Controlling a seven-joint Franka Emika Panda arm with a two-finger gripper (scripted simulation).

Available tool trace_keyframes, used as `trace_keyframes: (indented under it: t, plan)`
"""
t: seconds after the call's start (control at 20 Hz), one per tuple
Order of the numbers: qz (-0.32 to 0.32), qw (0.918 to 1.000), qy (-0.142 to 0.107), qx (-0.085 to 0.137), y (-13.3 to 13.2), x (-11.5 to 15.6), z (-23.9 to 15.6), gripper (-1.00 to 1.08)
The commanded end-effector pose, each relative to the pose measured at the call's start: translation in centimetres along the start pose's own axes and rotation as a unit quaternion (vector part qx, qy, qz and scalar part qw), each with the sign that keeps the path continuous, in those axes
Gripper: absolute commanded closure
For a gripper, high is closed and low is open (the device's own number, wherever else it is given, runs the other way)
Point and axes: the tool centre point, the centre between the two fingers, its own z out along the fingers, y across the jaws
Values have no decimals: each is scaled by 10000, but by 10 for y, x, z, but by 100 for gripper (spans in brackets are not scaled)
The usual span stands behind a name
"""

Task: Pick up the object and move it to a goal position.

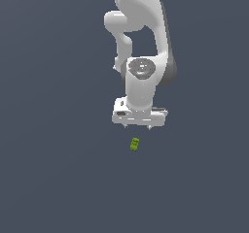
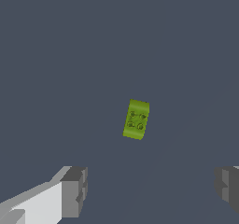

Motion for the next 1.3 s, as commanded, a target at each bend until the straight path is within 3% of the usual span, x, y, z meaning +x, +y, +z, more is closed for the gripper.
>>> trace_keyframes:
  t: [0.0,0.55,1.25]
  plan:
    - [249,9997,-17,-41,1,6,17,-92]
    - [979,9950,-34,-196,4,21,69,-92]
    - [1046,9943,-37,-213,6,21,96,-92]
